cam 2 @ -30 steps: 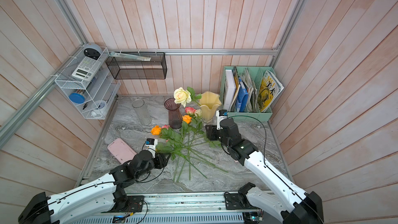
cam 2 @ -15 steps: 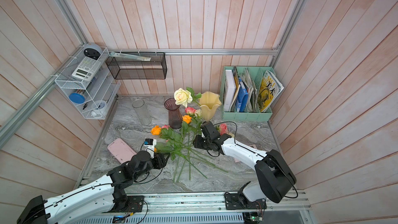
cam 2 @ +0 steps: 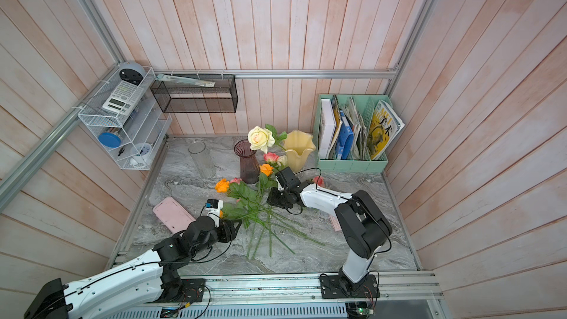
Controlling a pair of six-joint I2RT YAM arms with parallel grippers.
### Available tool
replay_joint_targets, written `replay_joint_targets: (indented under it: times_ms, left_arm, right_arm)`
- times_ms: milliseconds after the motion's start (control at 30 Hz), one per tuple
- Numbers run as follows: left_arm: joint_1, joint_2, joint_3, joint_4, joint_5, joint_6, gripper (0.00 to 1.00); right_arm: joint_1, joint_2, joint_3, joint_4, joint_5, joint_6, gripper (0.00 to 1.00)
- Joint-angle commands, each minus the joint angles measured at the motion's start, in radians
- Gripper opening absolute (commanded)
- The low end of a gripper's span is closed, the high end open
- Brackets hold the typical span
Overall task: Arrange the flowers in different vases according to their colors
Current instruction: Pick up the flower at the center of the board.
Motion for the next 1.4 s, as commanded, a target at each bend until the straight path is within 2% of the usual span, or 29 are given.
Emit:
replay_joint_targets:
  times_ms: [0, 367, 533, 633, 733, 1233, 1367]
  left_arm:
    - [0.005, -0.002, -0.016, 0.01, 0.013, -0.003, 0.69]
    - [0.004, -0.009, -0.024, 0.005, 0.005, -0.005, 0.69]
    - [0.004, -0.009, -0.023, -0.003, 0.002, -0.004, 0.69]
    - [0.004, -0.013, -0.024, -0.006, 0.0, -0.004, 0.69]
    - [0.004, -0.019, -0.024, -0.012, 0.0, -0.005, 0.69]
    - [0.005, -0.013, -0.017, -0.013, -0.003, -0.002, 0.7]
    - [0.004, -0.013, -0.015, -0.013, -0.003, 0.0, 0.7]
  right_arm:
    - [-0.009, 0.02, 0.016, -0.029, -0.025, -0.019, 0.37]
    - [-0.027, 0.057, 0.018, -0.01, -0.024, -0.027, 0.33]
    - [-0.031, 0.086, 0.043, -0.008, -0.036, -0.035, 0.25]
    - [-0.033, 0.105, 0.052, -0.004, -0.04, -0.038, 0.24]
    - [-0.037, 0.109, 0.05, 0.003, -0.043, -0.037, 0.15]
    - [-0.039, -0.059, 0.019, -0.034, -0.021, -0.038, 0.1]
    - [-0.05, -0.071, 0.033, -0.061, -0.021, -0.052, 0.03]
